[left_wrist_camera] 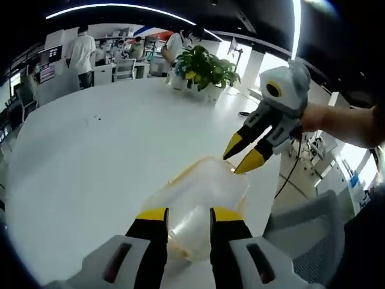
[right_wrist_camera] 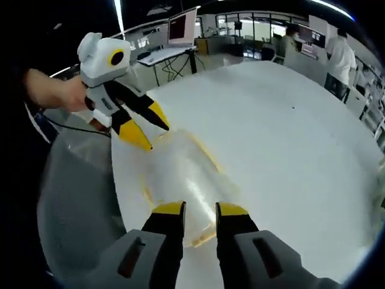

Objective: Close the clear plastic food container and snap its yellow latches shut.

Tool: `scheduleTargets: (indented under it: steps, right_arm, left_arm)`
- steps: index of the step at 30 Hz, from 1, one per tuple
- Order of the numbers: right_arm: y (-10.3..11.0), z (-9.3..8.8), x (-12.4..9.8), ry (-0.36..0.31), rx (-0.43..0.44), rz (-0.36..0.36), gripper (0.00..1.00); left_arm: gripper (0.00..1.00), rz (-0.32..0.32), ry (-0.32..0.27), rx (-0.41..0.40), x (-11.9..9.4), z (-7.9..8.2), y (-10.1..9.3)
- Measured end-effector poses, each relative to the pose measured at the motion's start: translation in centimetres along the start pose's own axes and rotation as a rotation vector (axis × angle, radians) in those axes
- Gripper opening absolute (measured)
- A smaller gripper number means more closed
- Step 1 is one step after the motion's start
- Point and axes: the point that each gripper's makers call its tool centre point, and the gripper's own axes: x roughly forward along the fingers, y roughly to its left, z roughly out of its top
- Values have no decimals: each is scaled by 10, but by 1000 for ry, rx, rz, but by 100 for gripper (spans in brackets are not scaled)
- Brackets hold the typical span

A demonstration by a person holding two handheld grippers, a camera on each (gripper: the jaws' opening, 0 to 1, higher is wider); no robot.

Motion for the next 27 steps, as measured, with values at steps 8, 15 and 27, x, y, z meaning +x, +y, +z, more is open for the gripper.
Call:
scheduleTargets:
  steps: [8,15,27]
  right_arm:
    - [10,17,13,-12,-49,32,23]
    - [8,25,19,-2,-75,40,24]
    - [2,19,24,41,-98,46,24]
  left_arm:
    - [21,-30,13,72,11,4,-13]
    - [21,-32,48,105,16,2,-20]
    - [22,-27,89,202,20,-7,-26]
